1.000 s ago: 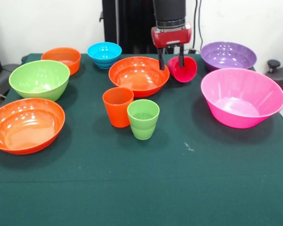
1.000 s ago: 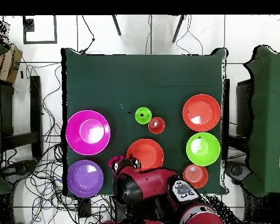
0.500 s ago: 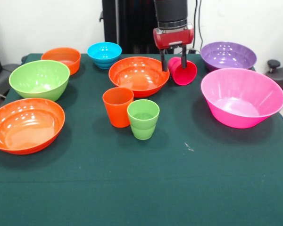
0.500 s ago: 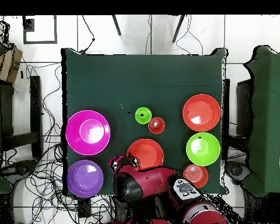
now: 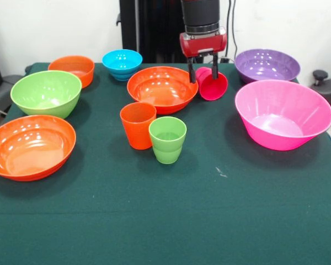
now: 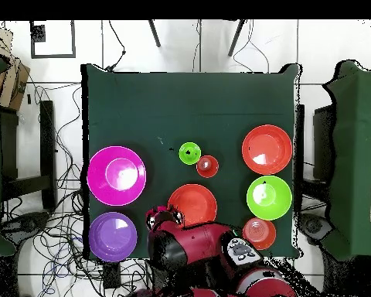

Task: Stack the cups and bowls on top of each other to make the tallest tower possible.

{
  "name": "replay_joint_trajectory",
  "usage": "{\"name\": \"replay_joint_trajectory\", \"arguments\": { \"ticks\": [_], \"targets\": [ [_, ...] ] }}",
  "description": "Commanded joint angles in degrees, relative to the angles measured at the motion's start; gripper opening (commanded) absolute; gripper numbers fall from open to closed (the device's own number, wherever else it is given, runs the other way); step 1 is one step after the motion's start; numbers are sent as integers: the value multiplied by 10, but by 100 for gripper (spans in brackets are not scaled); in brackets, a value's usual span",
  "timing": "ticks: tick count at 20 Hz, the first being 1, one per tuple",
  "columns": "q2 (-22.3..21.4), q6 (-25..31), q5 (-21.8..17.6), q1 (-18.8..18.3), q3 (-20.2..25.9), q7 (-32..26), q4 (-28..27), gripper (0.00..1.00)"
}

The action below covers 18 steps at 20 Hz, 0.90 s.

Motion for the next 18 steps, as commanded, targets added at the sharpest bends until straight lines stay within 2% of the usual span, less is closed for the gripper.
{"name": "replay_joint_trajectory", "arguments": {
  "ticks": [1, 5, 9, 12, 15, 18],
  "targets": [
    [38, -33, 24, 33, -18, 104, 9, 100],
    [42, -60, 49, 63, -48, 129, 28, 100],
    [9, -50, 111, 99, -91, 160, 42, 100],
    [4, -53, 150, 120, -117, 175, 40, 100],
    [11, -73, 171, 142, -136, 193, 47, 100],
    [-1, -69, 183, 159, -145, 204, 54, 100]
  ]
}}
